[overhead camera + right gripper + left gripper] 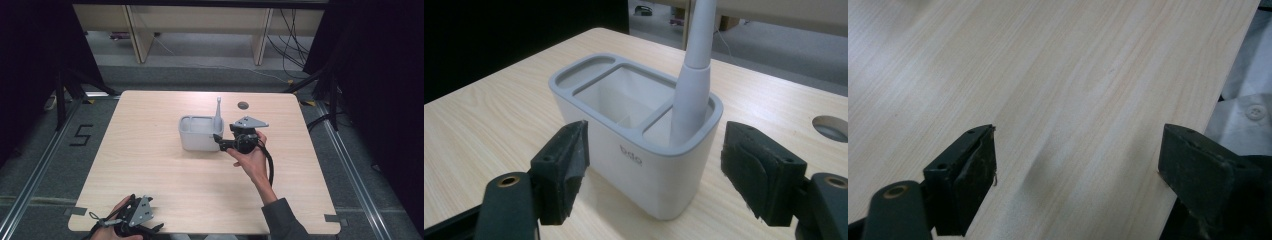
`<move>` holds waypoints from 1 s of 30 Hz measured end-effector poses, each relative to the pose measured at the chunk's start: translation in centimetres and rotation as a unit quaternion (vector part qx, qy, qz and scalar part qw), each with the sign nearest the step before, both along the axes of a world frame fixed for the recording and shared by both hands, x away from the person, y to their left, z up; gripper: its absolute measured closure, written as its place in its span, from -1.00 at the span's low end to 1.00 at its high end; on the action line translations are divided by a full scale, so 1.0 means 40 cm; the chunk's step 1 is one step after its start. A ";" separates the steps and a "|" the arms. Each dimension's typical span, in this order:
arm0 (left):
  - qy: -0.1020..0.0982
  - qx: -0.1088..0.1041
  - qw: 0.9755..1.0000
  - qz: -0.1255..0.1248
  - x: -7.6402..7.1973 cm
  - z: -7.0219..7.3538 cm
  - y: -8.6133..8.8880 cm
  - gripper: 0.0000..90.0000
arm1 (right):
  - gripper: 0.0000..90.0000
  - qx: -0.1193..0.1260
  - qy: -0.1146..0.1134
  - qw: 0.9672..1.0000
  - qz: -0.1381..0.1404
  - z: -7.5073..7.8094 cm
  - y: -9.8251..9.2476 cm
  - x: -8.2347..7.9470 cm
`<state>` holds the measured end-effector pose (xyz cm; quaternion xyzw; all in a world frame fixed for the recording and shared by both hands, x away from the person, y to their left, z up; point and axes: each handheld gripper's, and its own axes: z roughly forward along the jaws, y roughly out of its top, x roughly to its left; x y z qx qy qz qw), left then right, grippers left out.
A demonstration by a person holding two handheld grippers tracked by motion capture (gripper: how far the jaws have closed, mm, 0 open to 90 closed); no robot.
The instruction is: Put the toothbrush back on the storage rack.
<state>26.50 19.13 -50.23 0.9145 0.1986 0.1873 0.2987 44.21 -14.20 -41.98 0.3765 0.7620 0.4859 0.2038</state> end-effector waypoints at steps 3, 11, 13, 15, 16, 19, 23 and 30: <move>-0.001 0.000 1.000 0.000 -0.001 0.000 0.000 -0.66 | -0.40 0.005 0.010 1.000 0.000 -0.002 0.000 -0.006; 0.000 0.000 1.000 0.000 0.000 0.000 0.001 -0.66 | -0.42 -0.004 0.009 1.000 0.009 -0.013 0.002 -0.018; 0.000 0.001 1.000 -0.001 0.000 0.000 0.000 -0.66 | -0.42 0.004 0.014 1.000 0.003 -0.016 0.007 -0.025; -0.001 0.000 1.000 -0.001 0.000 0.000 0.000 -0.66 | -0.43 -0.001 0.013 1.000 0.007 -0.017 0.007 -0.030; -0.001 0.000 1.000 -0.001 0.000 0.000 0.000 -0.66 | -0.44 -0.007 0.010 1.000 0.013 -0.016 0.007 -0.032; 0.000 0.000 1.000 0.000 0.000 0.000 0.000 -0.66 | -0.44 -0.003 0.017 1.000 0.011 -0.017 0.010 -0.041; 0.000 0.000 1.000 0.000 0.000 0.000 0.000 -0.66 | -0.45 -0.003 0.020 1.000 0.017 -0.022 0.014 -0.049; -0.001 0.002 1.000 -0.001 0.000 0.001 0.001 -0.66 | -0.45 -0.005 0.020 1.000 0.021 -0.027 0.016 -0.064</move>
